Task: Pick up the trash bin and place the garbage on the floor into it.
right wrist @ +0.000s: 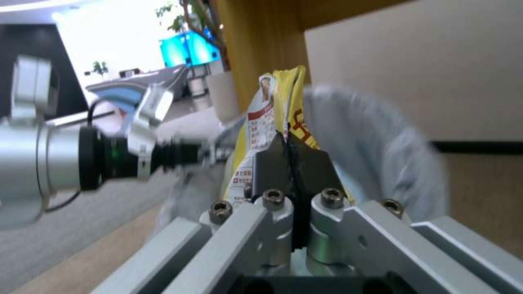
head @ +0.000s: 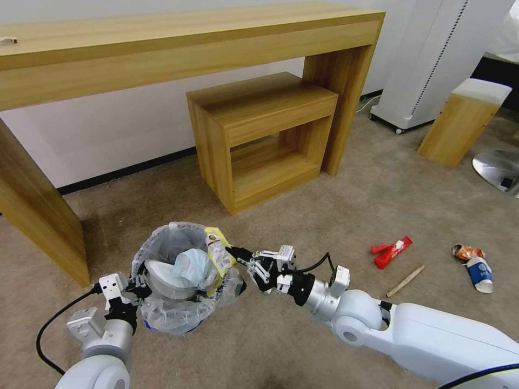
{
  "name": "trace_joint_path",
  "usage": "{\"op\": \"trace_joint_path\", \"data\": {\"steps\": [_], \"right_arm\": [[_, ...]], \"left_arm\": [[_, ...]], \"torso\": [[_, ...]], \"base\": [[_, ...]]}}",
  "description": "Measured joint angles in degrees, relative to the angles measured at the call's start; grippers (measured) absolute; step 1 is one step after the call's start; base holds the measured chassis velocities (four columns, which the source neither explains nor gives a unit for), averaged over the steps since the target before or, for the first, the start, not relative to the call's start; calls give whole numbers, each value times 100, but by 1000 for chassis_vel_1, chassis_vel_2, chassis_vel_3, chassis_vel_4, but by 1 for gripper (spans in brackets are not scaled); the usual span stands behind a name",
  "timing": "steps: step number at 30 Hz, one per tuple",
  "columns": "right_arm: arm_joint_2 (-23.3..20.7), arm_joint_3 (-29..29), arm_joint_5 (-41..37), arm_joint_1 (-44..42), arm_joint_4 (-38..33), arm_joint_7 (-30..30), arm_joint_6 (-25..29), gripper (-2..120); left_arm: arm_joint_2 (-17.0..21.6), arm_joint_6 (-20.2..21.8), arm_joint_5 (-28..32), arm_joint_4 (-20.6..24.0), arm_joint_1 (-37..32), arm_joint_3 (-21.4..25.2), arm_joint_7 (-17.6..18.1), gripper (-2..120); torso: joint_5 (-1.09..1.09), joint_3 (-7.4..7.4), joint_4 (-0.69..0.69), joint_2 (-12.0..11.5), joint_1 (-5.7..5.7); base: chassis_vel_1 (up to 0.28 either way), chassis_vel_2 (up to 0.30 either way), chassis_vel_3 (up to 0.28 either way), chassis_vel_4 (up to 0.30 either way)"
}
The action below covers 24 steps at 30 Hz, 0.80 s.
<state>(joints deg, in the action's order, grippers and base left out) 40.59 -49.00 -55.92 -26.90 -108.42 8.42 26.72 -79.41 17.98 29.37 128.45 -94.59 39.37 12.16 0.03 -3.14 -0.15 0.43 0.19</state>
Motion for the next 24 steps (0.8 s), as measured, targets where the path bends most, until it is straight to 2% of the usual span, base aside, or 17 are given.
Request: {"op": "trace_joint_path", "data": {"steps": [2, 9, 12, 19, 24], "right_arm": [[107, -178, 38, 6, 128, -5, 2, 0], [369, -404, 207, 41, 452, -185, -17, 0], [372, -404, 226, 51, 458, -241, -45, 0], [291, -259, 318, -27, 423, -273, -44, 0], [236, -193, 351, -105, 392, -268, -74, 0]], "left_arm": [[-33, 16, -2, 64, -20, -19, 3, 1], [-71, 67, -46, 247, -135, -87, -7, 1], [-35, 130, -7, 300, -162, -88, 7, 1], [322, 343, 234, 312, -257, -44, 98, 1], [388, 368, 281, 296, -300, -76, 114, 1]], "torso": [[-6, 1, 1, 0, 0], [-4, 1, 1, 0, 0], [-4, 1, 2, 1, 0], [-4, 1, 1, 1, -1], [-3, 1, 1, 0, -1]], "base": [[0, 0, 0, 0], [0, 0, 0, 0], [0, 0, 0, 0], [0, 0, 0, 0], [0, 0, 0, 0]]}}
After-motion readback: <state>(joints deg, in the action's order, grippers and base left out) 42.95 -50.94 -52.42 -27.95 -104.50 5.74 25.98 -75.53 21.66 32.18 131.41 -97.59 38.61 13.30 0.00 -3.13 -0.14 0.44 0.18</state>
